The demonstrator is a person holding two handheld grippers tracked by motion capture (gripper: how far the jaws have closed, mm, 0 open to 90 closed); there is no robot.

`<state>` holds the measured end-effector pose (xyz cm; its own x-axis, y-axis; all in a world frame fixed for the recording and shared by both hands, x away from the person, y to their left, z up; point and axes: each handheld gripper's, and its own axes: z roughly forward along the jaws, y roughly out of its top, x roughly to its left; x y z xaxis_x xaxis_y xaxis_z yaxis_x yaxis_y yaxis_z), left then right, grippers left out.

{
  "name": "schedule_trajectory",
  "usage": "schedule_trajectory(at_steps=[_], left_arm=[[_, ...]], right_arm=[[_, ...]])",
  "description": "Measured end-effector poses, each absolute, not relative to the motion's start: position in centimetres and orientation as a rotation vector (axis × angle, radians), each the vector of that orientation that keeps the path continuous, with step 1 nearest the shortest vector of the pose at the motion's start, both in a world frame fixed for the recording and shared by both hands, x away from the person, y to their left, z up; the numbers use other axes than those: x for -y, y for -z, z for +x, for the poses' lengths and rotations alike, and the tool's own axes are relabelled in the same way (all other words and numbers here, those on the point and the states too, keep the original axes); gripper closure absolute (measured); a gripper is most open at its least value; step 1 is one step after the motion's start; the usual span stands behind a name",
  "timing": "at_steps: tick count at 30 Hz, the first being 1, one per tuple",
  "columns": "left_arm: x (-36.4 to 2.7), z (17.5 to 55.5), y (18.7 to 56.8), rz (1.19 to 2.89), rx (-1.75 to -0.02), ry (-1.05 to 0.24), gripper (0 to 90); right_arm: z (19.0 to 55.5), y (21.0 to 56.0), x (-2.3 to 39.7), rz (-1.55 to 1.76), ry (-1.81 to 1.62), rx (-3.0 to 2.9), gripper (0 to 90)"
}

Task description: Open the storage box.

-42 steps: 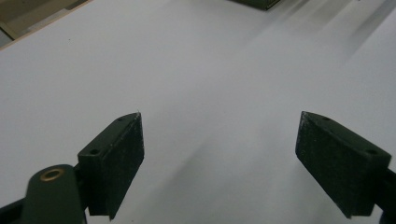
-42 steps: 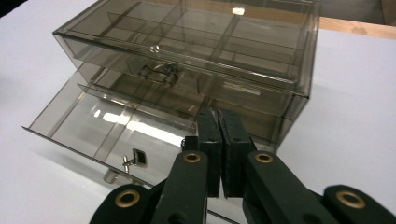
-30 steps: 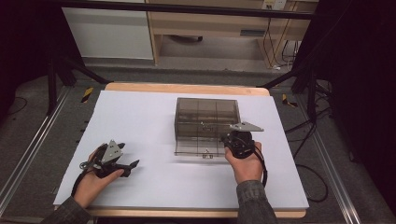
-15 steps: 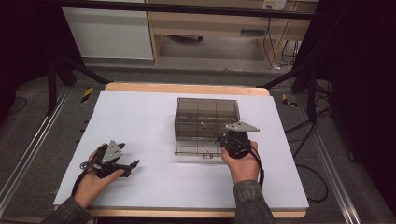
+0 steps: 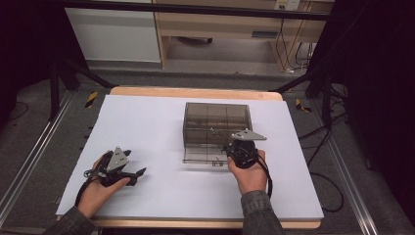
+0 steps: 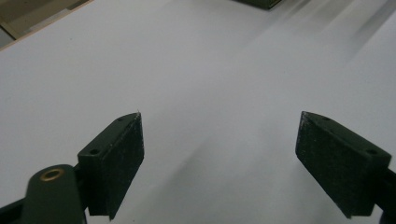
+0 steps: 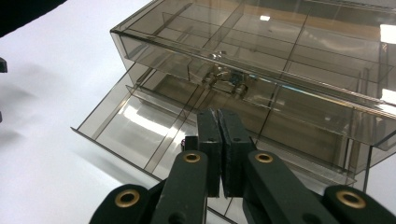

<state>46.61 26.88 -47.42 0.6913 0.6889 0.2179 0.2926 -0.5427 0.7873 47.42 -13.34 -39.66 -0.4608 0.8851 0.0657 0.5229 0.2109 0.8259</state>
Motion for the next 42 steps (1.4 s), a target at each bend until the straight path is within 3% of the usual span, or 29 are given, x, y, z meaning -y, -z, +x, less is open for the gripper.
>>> schedule_trajectory(at_steps=[31,36,42], left_arm=[[-26.7,46.6,47.5,2.15,-0.742,-0.666,15.0],[-26.7,46.6,47.5,2.15,-0.741,-0.666,15.0],[-26.7,46.6,47.5,2.152,-0.741,-0.666,15.0]], right_arm=[[49.2,42.3,11.3,1.295,-1.074,-2.121,88.3],[49.4,42.3,11.3,1.296,-1.077,-2.093,79.1],[49.1,42.1,11.4,1.298,-1.081,-2.086,79.1]])
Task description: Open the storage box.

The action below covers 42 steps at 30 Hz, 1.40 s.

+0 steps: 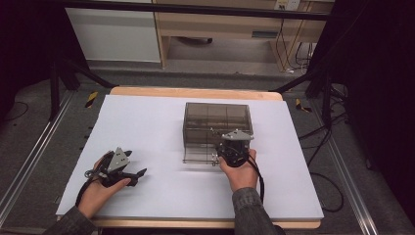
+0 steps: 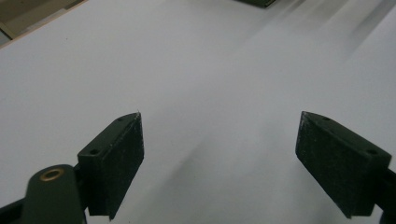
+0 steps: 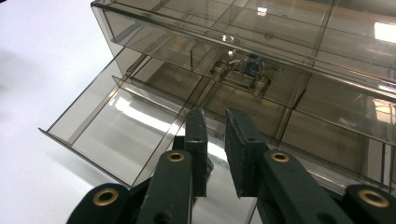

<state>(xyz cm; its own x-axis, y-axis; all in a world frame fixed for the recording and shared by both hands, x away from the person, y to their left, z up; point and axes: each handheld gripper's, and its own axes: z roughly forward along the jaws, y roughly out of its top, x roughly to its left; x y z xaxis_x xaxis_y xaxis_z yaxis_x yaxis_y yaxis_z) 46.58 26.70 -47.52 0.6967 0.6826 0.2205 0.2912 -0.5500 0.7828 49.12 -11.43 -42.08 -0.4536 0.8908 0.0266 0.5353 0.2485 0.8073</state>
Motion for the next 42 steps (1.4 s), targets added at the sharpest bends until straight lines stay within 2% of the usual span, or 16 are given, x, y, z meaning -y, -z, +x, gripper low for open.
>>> schedule_trajectory(at_steps=[6,12,20,28,42], left_arm=[[-26.7,46.6,47.5,2.149,-0.741,-0.666,15.0],[-26.7,46.6,47.5,2.151,-0.74,-0.667,15.0],[-26.7,46.6,47.0,2.142,-0.737,-0.676,15.5],[-25.6,47.0,44.9,2.137,-0.704,-0.658,15.5],[-21.0,51.6,40.5,2.12,-0.704,-0.582,17.7]], right_arm=[[48.6,41.7,11.6,1.283,-1.101,-2.087,81.6],[47.2,41.2,11.6,1.26,-1.099,-2.102,89.8],[44.8,41.3,12.1,1.242,-1.066,-2.127,90.0],[43.0,42.8,12.5,1.222,-1.035,-2.158,90.0],[43.2,44.9,12.6,1.211,-0.983,-2.22,90.0]])
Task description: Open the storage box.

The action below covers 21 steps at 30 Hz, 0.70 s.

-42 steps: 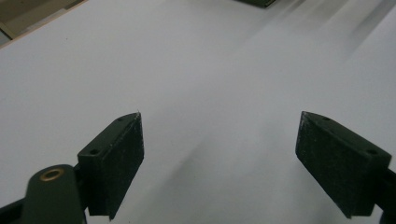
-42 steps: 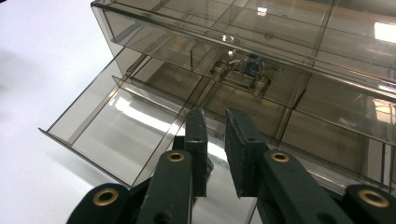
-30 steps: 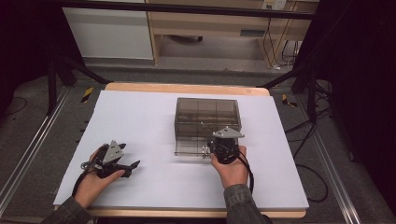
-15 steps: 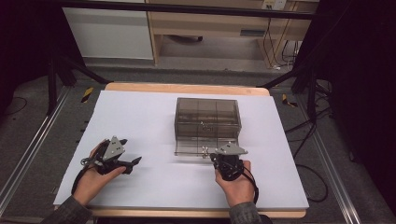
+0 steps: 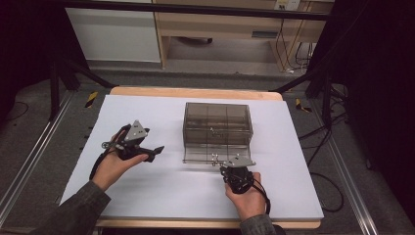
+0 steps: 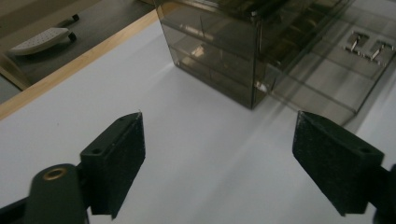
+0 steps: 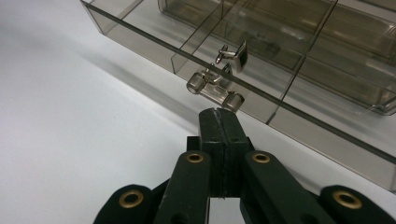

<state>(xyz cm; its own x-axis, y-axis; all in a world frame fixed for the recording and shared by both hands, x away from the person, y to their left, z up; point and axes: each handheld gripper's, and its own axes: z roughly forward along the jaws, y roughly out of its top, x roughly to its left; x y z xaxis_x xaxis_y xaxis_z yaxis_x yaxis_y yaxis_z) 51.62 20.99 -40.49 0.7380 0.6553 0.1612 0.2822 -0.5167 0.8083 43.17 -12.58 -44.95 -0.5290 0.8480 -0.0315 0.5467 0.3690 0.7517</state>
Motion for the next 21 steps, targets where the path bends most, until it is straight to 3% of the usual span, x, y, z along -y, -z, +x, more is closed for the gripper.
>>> schedule_trajectory(at_steps=[3,11,21], left_arm=[[-20.0,52.4,39.4,2.075,-0.733,-0.537,21.9],[-17.6,53.6,37.2,1.997,-0.782,-0.484,44.0],[-13.1,54.8,35.8,2.031,-0.729,-0.518,78.4]], right_arm=[[43.3,45.4,12.6,1.202,-0.996,-2.218,90.0],[42.4,46.3,12.9,1.191,-1.05,-2.147,90.0],[42.1,46.8,12.8,1.185,-1.017,-2.114,90.0]])
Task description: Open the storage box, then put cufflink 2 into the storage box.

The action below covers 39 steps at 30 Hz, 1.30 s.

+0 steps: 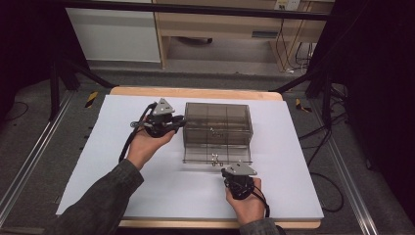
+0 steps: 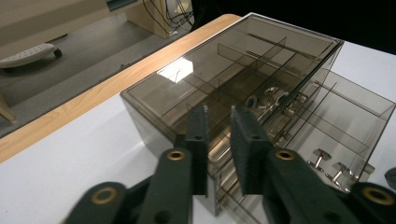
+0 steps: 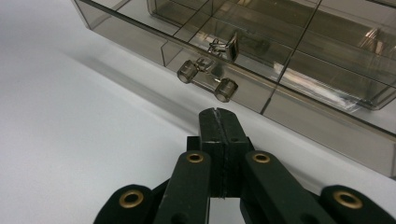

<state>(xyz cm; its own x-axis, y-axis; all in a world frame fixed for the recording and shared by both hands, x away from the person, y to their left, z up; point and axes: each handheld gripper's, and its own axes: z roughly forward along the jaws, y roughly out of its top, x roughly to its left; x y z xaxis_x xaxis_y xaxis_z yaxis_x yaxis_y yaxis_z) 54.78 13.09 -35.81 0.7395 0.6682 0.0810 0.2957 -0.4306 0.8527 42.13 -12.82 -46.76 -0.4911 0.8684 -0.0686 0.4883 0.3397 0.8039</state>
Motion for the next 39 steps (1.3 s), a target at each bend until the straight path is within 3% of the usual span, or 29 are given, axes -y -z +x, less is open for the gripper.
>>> schedule_trajectory(at_steps=[5,15,39], left_arm=[[-11.4,55.3,36.0,2.028,-0.747,-0.506,89.9],[-8.6,56.4,37.3,2.073,-0.773,-0.509,90.0],[-7.3,56.8,38.5,2.117,-0.809,-0.51,89.9]], right_arm=[[42.1,46.7,13.2,1.197,-1.03,-2.086,90.0],[42.3,46.9,13.1,1.229,-1.023,-2.092,90.0],[43.1,46.8,13.3,1.264,-1.011,-2.069,90.0]])
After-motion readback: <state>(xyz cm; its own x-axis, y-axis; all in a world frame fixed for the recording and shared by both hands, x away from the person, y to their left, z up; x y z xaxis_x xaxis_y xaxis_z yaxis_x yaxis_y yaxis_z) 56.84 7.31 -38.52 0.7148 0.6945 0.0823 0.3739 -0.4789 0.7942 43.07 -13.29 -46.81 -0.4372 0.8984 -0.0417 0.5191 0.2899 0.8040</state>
